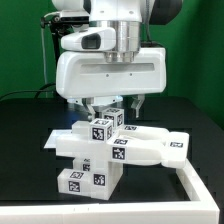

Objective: Assemble chair

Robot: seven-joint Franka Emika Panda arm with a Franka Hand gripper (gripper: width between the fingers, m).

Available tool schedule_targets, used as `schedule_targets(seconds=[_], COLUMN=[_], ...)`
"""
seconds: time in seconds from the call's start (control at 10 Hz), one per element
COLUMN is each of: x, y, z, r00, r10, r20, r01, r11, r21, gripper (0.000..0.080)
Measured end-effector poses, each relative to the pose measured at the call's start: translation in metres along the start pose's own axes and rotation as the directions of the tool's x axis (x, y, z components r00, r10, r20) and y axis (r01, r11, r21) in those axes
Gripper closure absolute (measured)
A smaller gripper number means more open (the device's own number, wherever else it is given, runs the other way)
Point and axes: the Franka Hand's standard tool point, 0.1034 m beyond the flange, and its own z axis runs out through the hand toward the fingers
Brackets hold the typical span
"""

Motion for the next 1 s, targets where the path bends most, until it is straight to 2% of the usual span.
schedule_targets(seconds=[0.4, 0.7, 1.0], x=[-0.0014, -0.0021, -0.0032], y=[0.0000, 0.0000, 0.0006], z=[0.0021, 0.0026, 0.0032], r00=[0.958, 0.960, 0.977], r10=[-0.286, -0.281, -0.211], r20=[0.015, 0.017, 0.017], r01=[0.286, 0.281, 0.211], r11=[0.958, 0.960, 0.977], r21=[-0.010, -0.009, -0.009], gripper=[0.0151, 0.0527, 0.0527])
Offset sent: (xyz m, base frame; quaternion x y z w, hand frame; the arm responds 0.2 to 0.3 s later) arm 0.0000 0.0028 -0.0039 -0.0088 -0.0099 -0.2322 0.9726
